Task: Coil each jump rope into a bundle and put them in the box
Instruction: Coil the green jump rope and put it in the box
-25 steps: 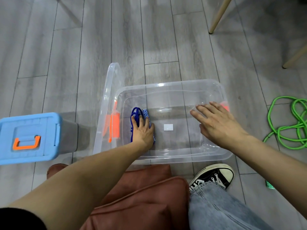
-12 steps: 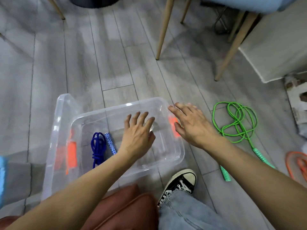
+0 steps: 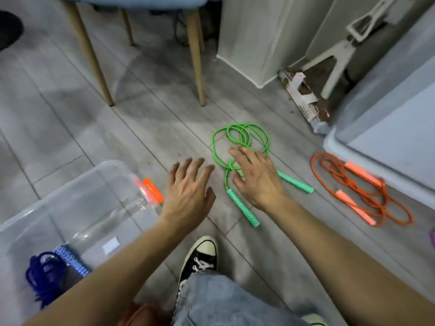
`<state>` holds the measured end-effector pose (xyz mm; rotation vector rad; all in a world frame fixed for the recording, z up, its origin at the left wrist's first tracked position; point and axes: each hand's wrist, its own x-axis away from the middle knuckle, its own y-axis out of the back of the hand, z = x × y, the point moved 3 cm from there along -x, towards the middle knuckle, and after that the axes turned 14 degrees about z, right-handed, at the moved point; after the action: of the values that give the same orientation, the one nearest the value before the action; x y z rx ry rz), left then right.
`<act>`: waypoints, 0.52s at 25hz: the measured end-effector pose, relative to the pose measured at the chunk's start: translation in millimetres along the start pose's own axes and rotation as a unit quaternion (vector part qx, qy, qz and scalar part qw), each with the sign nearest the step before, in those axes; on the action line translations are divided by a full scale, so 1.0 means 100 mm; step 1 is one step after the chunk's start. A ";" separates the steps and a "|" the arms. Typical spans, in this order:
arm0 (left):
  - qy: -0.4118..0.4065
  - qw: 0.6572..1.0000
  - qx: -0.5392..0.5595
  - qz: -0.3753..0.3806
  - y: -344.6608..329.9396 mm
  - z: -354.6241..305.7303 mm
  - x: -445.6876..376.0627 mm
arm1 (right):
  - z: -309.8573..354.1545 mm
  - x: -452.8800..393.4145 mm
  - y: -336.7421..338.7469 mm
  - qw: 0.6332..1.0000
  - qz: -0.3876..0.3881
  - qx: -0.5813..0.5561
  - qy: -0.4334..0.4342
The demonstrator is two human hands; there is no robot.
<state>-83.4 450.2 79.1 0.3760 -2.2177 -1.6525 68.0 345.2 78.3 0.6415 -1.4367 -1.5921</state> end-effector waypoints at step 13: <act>-0.081 0.982 -0.052 0.160 -1.50 -0.58 -0.80 | -1.41 0.48 -1.29 0.989 0.097 -0.045 -0.101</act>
<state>14.5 390.5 -59.3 -0.1417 -2.1539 -1.6600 128.4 225.7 -65.9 0.2841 -1.5142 -1.5913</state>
